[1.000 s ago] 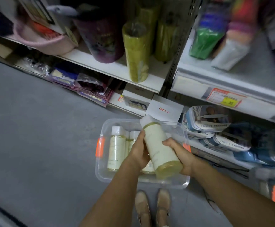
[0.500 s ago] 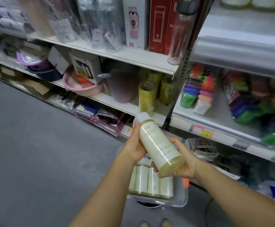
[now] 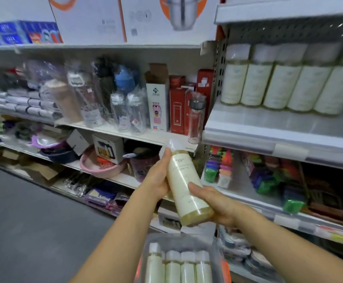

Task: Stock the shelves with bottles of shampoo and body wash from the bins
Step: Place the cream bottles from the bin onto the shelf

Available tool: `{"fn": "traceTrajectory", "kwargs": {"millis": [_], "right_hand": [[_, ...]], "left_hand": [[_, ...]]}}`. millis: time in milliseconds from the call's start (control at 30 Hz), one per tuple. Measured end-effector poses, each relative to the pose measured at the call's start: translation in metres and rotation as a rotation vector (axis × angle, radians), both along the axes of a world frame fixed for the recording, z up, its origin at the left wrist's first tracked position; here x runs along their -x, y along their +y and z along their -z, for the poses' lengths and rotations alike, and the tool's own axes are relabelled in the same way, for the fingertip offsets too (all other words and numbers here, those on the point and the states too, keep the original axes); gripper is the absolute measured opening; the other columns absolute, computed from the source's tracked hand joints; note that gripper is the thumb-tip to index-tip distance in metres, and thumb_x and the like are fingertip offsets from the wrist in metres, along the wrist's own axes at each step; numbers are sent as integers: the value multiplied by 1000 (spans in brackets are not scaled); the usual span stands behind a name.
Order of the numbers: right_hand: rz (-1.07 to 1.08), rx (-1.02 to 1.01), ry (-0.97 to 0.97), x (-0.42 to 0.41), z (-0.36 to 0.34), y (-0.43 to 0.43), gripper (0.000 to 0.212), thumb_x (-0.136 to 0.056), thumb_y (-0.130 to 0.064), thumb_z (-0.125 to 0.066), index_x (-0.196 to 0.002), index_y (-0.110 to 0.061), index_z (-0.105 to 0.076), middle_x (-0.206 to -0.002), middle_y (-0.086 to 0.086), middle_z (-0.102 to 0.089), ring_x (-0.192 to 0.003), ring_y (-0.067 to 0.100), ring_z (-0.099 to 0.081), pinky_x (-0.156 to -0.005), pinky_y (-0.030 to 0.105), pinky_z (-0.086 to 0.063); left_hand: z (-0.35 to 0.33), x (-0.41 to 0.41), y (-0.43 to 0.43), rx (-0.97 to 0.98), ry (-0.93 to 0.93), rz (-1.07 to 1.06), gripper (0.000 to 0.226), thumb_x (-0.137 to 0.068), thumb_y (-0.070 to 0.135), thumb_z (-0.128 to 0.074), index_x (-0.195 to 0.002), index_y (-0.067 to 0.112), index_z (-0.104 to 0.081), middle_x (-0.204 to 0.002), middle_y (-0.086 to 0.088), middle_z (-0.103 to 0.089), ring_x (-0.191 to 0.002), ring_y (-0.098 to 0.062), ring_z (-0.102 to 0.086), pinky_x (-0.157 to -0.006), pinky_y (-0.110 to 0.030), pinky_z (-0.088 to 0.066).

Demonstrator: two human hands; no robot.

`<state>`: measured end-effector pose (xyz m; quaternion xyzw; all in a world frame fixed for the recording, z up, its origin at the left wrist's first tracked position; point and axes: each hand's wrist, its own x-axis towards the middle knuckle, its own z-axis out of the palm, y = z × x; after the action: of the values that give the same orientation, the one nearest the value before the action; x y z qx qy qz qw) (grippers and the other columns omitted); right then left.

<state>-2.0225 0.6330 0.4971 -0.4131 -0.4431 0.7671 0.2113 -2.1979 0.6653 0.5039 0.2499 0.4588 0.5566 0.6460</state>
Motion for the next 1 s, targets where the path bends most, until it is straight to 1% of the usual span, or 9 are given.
{"fn": "traceTrajectory", "kwargs": {"millis": [67, 167, 300, 433, 467, 567, 667, 800, 1000], "right_hand": [[24, -142, -50, 1, -12, -1, 73, -66, -41, -83, -127, -16, -52, -106, 10, -74, -95, 25, -73, -80, 43, -59], [133, -307, -98, -2, -32, -1, 86, -53, -47, -87, -127, -20, -51, -113, 8, -72, -100, 24, -72, -90, 47, -57], [258, -435, -72, -15, -57, 13, 88, -56, -48, -87, -131, -20, -49, -116, 8, -70, -101, 25, -71, -90, 50, -57], [360, -459, 22, -32, -87, 33, 73, -65, -39, -83, -128, -18, -51, -110, 12, -73, -96, 29, -73, -80, 48, -60], [391, -459, 29, -38, -94, 39, 71, -67, -38, -83, -127, -18, -52, -108, 12, -73, -94, 29, -73, -76, 46, -61], [479, -495, -11, -54, -112, 57, 62, -73, -32, -83, -125, -14, -54, -104, 10, -74, -88, 25, -74, -67, 37, -60], [495, -550, -44, -67, -123, 78, 58, -72, -28, -83, -123, -14, -58, -103, 8, -74, -88, 24, -74, -73, 40, -61], [474, -625, -98, -80, -132, 112, 60, -72, -30, -84, -125, -22, -58, -110, 2, -72, -97, 21, -71, -83, 43, -60], [472, -670, -138, -93, -132, 172, 73, -64, -20, -90, -129, -17, -57, -116, 1, -70, -105, 21, -68, -91, 45, -57]], "left_hand": [[-24, -6, 1, -57, 63, 43, 69, -79, 58, -61, -126, 8, -64, -113, -15, -73, -107, -30, -70, -94, -48, -55], [-55, -20, 4, -103, 153, 76, 63, -88, 62, -57, -125, 10, -63, -112, -15, -74, -105, -33, -70, -96, -54, -54], [-92, -40, 10, -192, 228, 127, 58, -94, 61, -49, -133, 18, -55, -114, -11, -73, -100, -26, -73, -78, -41, -61], [-109, -60, 16, -259, 310, 287, 43, -97, 51, -51, -127, 22, -58, -113, -6, -74, -106, -26, -70, -95, -48, -55], [-110, -64, 19, -281, 349, 312, 43, -96, 51, -54, -127, 22, -58, -114, -4, -74, -106, -24, -70, -95, -46, -54], [-116, -73, 33, -361, 451, 341, 59, -86, 52, -63, -133, 19, -55, -117, 2, -72, -101, -16, -72, -85, -34, -56], [-125, -80, 53, -399, 457, 362, 53, -90, 44, -64, -135, 19, -54, -120, 1, -71, -101, -14, -72, -79, -30, -58], [-135, -88, 88, -449, 453, 366, 58, -89, 39, -67, -140, 19, -50, -126, 0, -68, -113, -19, -68, -98, -42, -54], [-132, -100, 139, -472, 383, 315, 54, -95, 15, -64, -145, 15, -43, -130, -5, -65, -119, -22, -64, -100, -42, -53]]}}
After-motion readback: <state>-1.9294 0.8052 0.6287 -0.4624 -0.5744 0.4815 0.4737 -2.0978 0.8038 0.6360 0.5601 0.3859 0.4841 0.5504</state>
